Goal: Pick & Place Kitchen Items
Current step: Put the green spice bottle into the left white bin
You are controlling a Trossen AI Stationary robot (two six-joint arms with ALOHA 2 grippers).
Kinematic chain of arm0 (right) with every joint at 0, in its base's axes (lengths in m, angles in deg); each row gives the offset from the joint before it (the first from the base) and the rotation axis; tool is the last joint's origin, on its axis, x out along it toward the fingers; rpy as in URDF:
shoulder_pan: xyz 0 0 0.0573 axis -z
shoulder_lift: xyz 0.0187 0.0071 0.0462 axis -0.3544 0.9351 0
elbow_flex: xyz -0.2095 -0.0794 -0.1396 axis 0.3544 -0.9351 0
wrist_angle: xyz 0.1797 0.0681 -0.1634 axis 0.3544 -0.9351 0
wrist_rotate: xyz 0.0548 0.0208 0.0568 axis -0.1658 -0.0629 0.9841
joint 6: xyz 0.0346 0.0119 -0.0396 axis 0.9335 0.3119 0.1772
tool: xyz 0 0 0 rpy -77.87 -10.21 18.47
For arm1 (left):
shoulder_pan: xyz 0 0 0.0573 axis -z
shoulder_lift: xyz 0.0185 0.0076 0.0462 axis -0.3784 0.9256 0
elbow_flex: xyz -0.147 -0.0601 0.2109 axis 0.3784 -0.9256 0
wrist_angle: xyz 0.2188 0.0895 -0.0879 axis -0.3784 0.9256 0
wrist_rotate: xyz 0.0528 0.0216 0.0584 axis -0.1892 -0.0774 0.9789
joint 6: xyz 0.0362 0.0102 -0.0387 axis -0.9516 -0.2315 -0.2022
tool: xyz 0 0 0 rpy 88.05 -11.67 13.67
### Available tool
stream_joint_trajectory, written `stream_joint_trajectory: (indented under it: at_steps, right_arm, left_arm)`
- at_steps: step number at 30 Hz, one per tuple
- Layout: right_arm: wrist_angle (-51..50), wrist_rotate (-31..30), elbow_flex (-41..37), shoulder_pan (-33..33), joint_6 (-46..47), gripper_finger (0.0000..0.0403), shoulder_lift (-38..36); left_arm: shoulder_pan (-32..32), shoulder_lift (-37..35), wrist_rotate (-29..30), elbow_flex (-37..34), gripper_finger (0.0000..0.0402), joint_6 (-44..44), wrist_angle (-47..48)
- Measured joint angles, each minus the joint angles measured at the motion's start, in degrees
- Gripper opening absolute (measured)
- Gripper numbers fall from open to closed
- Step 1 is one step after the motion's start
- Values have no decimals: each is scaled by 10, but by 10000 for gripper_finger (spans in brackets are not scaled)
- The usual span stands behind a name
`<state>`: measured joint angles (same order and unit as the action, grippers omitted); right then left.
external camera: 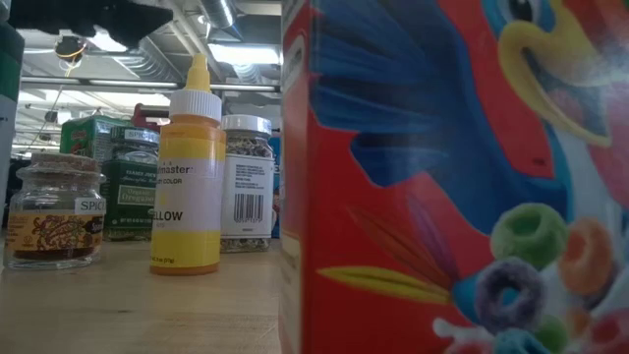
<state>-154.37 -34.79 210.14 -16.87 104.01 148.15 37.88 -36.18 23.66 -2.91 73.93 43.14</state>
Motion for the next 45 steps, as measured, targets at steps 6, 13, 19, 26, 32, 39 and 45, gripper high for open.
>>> stream_joint_trajectory:
  at_steps: [6,13,19,26,32,39,45]
  right_arm:
    - [0,0,0,0,7,225,0]
    - [0,2,0,0,14,225,0]
    - [0,2,0,0,15,225,0]
    - [0,2,0,0,15,225,0]
    - [0,2,0,0,15,225,0]
    - [0,2,0,0,15,224,0]
    - [0,2,0,0,15,224,0]
  left_arm:
    - [0,68,1,76,326,-3,31]
    - [0,205,49,234,326,60,282]
    - [0,322,-30,321,326,75,389]
    - [-1,424,-49,354,326,53,447]
    - [-9,474,-50,357,326,56,455]
    - [-29,512,-90,357,326,67,457]
    - [-48,540,-90,357,326,67,479]
